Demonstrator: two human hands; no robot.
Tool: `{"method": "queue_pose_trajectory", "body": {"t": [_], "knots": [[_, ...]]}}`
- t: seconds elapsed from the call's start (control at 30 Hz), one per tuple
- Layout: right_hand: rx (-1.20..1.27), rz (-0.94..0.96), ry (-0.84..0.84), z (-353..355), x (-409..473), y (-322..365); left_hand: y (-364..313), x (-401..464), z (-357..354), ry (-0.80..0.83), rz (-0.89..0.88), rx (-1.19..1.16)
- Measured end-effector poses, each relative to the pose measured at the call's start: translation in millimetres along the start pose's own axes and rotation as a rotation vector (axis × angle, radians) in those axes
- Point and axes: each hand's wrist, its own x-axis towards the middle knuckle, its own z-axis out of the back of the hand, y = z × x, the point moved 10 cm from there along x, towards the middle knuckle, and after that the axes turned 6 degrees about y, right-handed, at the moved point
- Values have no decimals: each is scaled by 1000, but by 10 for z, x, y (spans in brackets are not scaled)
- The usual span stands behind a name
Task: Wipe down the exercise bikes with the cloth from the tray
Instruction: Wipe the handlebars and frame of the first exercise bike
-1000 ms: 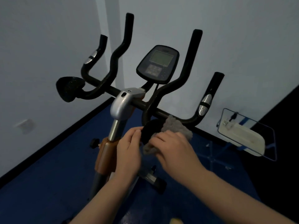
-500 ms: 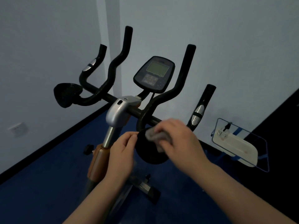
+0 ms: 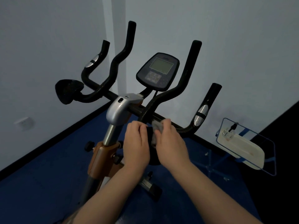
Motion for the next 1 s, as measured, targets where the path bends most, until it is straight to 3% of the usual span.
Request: {"method": "queue_pose_trajectory", "body": {"t": [0.1, 0.23, 0.3, 0.4, 0.47, 0.53, 0.67, 0.77, 1.0], "knots": [[73, 3, -8, 60, -84, -12, -7, -23, 10, -54, -33, 58], [187, -17, 116, 185, -312, -234, -77, 89, 32, -22, -88, 179], [223, 16, 57, 480, -145, -321, -226, 239, 17, -3, -145, 256], [48, 191, -83, 912, 142, -292, -322, 416, -36, 6, -164, 337], [-230, 319, 25, 753, 228, -254, -244, 426, -55, -5, -125, 342], [-312, 405, 134, 493, 180, -307, -176, 398, -24, -49, -98, 312], [-314, 411, 137, 280, 347, -246, -196, 417, -9, -88, -120, 385], [-211, 309, 259, 56, 714, -113, -174, 415, -13, -87, -113, 394], [-449, 366, 246, 76, 634, -264, -167, 398, 36, -127, -104, 359]]}}
